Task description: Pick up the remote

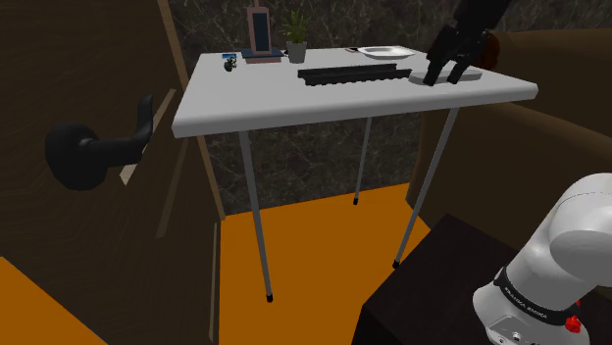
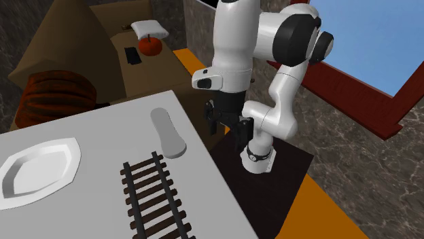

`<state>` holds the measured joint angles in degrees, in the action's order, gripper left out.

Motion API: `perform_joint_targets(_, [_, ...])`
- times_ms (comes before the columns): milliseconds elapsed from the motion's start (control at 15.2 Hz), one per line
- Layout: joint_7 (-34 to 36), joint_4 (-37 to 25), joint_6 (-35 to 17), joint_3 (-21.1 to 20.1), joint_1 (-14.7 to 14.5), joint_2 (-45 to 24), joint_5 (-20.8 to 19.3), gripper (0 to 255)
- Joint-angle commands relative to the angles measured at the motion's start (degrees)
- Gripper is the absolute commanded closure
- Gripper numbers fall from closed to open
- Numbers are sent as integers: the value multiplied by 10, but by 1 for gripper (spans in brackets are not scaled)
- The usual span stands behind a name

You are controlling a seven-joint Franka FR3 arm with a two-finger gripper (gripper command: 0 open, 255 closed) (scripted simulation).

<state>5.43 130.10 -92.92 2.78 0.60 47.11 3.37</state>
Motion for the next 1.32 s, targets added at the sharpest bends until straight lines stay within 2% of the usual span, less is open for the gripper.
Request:
perform_joint_targets(0, [0,0,0,0,0,0,0,0])
perform_joint_targets(462, [-359,-75,67,149,-84,-51,-97,0])
perform_joint_targets(792, [-619,-174,98,248,-158,-135,-150,0])
perform_joint_targets(990, [-779,-245,109,307,-205,-201,-166,0])
perform_joint_targets(1056, [-812,-260,110,319,-215,-216,-168,0])
perform_joint_targets(1254, [-808,-229,88,319,-211,-207,-172,0])
